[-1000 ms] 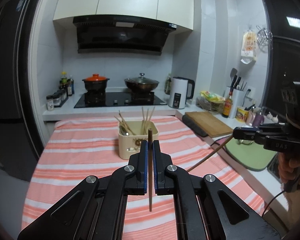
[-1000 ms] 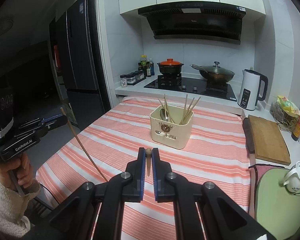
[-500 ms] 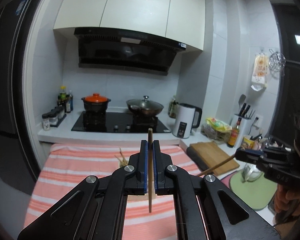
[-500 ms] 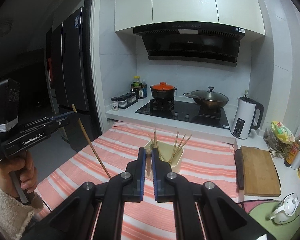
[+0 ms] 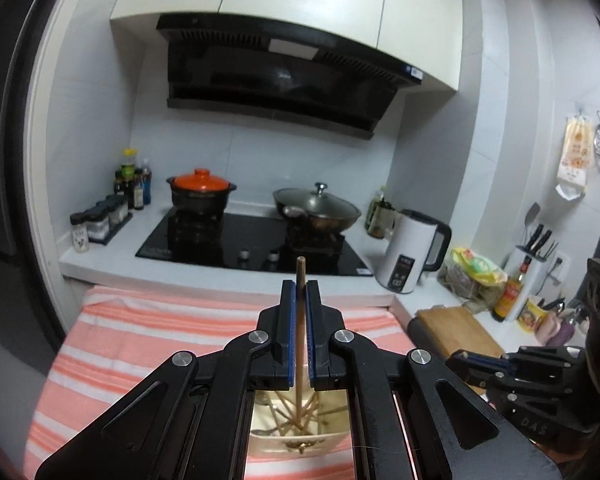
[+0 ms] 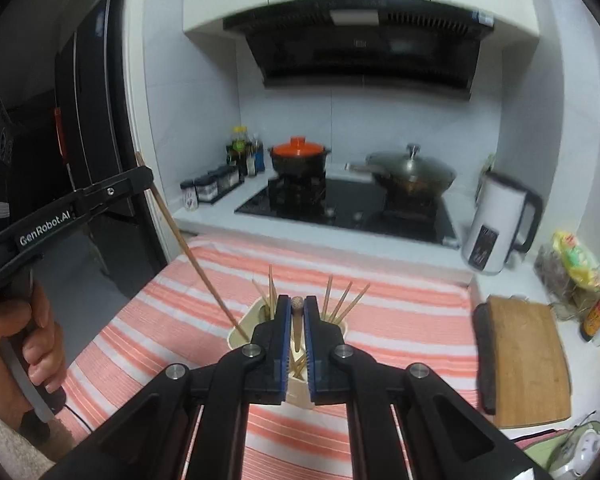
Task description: Organize utensils
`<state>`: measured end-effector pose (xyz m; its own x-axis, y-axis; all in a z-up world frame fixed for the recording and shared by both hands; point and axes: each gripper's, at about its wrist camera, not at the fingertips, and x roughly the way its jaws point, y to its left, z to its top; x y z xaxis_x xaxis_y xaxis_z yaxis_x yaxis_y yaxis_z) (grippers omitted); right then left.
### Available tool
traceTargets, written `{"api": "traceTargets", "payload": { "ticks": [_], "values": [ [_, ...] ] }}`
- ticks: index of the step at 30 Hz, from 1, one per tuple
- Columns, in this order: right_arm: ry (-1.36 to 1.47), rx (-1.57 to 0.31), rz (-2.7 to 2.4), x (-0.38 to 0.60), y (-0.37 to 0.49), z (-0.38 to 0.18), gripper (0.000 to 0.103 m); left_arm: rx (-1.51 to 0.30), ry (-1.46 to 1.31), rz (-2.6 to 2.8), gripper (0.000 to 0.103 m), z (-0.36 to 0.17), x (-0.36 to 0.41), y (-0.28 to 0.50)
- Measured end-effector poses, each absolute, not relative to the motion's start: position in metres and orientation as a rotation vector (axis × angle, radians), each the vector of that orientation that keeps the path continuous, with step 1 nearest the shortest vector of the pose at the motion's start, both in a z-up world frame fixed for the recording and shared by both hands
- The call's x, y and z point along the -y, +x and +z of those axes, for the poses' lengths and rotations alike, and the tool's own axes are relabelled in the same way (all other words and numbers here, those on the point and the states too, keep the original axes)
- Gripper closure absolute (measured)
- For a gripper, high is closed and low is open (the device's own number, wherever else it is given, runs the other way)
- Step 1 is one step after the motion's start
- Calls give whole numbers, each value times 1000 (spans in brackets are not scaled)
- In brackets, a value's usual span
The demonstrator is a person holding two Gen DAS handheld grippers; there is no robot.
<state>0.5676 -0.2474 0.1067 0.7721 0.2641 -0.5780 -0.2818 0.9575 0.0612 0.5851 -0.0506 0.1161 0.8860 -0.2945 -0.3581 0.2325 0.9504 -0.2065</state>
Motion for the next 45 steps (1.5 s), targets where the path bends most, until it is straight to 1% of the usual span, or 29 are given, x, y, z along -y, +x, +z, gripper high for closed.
{"api": "traceTargets", "payload": {
  "ticks": [4,9,12,13,14,15,16,17,18,19,20,21,22,23,24,25,27,31,35,37,38,40,45],
  "values": [
    [1,-729,303,247,608,81,97,-503,-162,-276,101,84,58,621],
    [23,-872,310,245,649,50,97,-616,-151,-289,100,53,64,648],
    [36,-897,313,240,663,39,93,-670,-158,-290,99,40,63,659],
    [40,-898,310,240,667,37,90,-680,-159,-286,96,37,62,660],
    [47,-889,316,238,670,37,85,-689,-157,-282,81,35,60,661],
    [57,-869,330,238,671,37,72,-695,-151,-270,53,35,58,660],
    [61,-841,334,238,672,40,55,-691,-142,-251,44,36,56,657],
    [69,-803,341,239,670,44,49,-678,-131,-234,31,37,53,653],
    [77,-770,351,239,669,49,45,-654,-118,-235,27,39,50,648],
    [83,-736,359,240,665,56,44,-647,-98,-228,26,41,48,642],
    [89,-700,356,242,656,63,42,-643,-80,-221,20,43,45,634],
    [96,-666,349,244,648,70,38,-632,-70,-216,13,45,42,626],
    [99,-623,339,246,637,78,33,-610,-67,-211,10,46,39,615],
    [90,-589,325,248,625,85,29,-587,-71,-207,3,47,36,603],
    [75,-558,309,248,613,91,22,-572,-77,-211,2,47,35,591],
    [60,-529,292,248,598,95,19,-570,-83,-228,1,47,34,579],
    [38,-515,258,247,573,98,15,-594,-96,-278,1,43,35,554],
    [33,-547,222,248,516,80,15,-622,-69,-242,1,30,40,492],
    [1,-556,148,247,449,53,12,-562,-32,-135,1,28,46,430],
    [-14,-539,106,247,419,47,9,-551,-10,-101,1,30,48,409],
    [-14,-529,94,247,406,46,8,-547,-1,-88,0,32,49,401],
    [1,-517,84,248,385,45,1,-539,-5,-67,0,36,49,386],
    [-10,-494,80,242,353,58,1,-504,-31,13,0,45,43,352]
  ]
}}
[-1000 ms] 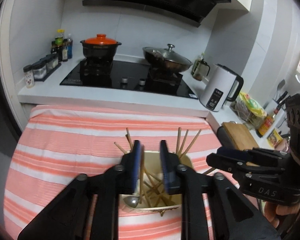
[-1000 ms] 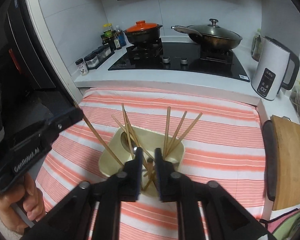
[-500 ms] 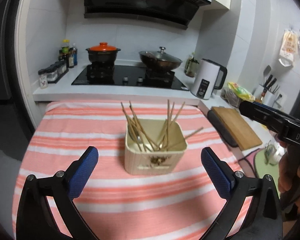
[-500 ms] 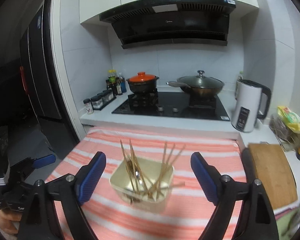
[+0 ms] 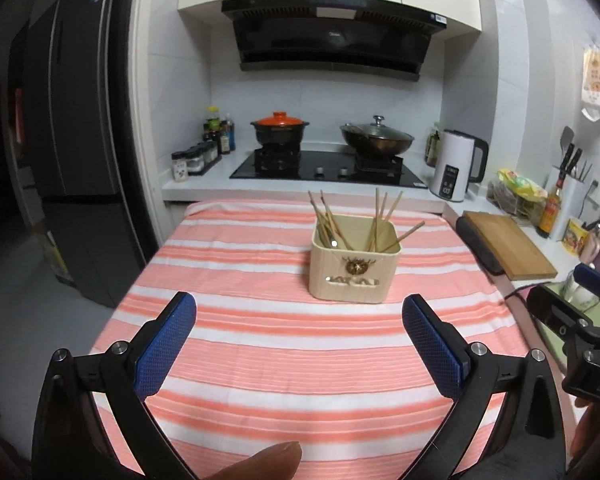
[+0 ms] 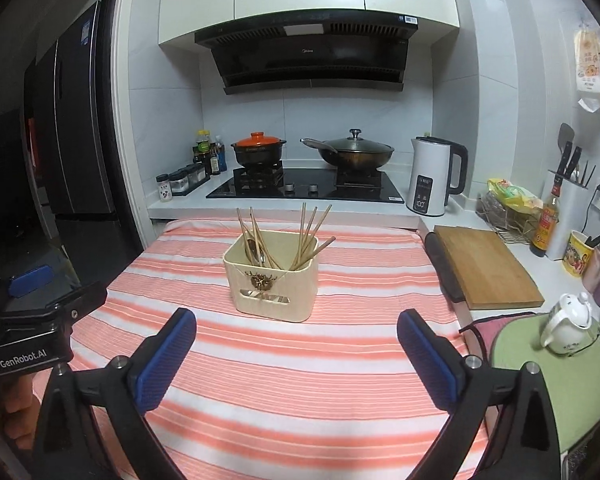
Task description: Organize utensils
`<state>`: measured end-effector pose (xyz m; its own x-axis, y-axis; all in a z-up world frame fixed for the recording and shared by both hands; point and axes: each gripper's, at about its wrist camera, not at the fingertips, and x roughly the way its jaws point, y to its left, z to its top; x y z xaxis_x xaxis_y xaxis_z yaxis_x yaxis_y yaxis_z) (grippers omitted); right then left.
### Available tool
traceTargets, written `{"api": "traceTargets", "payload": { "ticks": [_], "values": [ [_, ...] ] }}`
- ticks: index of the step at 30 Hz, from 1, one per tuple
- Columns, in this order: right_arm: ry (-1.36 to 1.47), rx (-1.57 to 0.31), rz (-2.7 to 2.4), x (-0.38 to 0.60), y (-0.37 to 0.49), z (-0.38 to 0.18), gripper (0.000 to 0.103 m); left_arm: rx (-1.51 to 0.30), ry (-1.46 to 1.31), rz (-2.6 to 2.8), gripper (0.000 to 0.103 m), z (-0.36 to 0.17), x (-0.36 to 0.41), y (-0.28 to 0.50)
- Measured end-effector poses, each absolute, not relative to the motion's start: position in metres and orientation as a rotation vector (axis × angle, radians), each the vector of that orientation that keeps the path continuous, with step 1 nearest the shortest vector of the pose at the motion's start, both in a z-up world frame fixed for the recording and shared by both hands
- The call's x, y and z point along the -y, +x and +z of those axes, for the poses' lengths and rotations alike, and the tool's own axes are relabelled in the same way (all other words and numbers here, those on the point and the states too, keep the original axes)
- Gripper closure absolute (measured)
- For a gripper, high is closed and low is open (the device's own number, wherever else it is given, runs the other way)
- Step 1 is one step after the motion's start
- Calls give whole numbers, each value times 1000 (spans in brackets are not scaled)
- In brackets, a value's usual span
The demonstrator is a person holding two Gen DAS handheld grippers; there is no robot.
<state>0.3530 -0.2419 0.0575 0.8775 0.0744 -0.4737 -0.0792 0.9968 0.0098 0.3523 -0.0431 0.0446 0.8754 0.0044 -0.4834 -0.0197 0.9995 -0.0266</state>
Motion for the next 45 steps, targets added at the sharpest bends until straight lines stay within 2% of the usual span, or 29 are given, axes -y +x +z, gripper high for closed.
{"api": "traceTargets", "payload": {
  "ticks": [12,45],
  "values": [
    [-46,-428,124,224,314,77,1,-491,-3,37,0,57,39,324],
    [-45,-447,131,222,312,75,1,-500,22,42,0,56,38,323]
  ]
}}
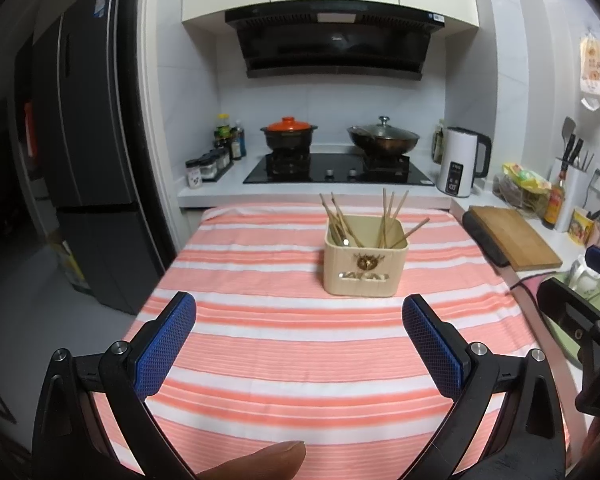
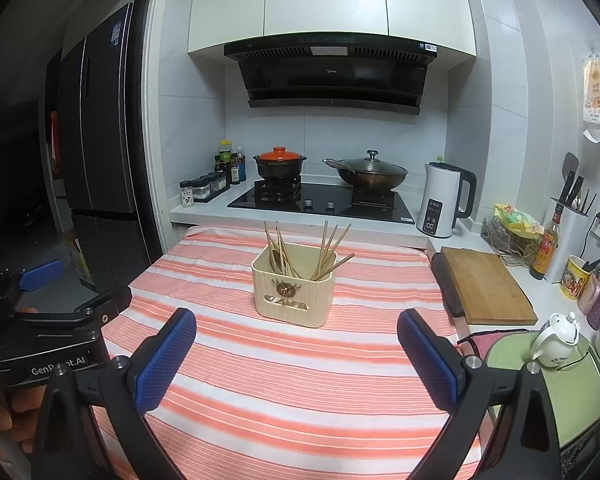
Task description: Organize utensils
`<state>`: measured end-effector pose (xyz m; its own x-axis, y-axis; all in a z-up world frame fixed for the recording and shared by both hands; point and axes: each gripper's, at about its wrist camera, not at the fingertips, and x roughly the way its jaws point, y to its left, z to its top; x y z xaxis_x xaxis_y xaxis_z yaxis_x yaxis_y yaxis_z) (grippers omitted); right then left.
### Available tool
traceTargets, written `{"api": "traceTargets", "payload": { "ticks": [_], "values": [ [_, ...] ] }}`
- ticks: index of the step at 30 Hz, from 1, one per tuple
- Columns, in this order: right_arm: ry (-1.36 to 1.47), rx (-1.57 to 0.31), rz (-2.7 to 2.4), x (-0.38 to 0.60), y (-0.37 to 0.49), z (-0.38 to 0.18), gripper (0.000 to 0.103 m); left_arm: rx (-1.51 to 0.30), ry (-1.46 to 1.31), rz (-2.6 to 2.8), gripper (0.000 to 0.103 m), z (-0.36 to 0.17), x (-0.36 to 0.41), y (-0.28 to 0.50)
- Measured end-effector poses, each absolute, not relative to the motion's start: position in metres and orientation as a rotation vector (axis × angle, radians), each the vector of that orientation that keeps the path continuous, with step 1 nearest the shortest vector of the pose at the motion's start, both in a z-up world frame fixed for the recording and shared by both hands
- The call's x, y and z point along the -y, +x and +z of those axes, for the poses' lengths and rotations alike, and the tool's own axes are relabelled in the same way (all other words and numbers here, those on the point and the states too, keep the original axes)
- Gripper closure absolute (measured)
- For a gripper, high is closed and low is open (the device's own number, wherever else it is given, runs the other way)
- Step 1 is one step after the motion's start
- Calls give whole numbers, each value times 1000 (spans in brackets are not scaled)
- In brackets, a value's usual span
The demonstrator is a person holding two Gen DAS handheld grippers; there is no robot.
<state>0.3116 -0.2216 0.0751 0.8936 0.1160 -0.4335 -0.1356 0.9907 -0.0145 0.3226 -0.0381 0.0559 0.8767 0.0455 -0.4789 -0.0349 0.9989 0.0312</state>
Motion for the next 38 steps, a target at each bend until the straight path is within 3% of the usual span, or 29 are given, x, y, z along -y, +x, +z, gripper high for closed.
{"api": "traceTargets", "payload": {
  "ticks": [38],
  "values": [
    [-40,-466,127,221,308,71,1,-485,12,8,0,49,45,318]
  ]
}}
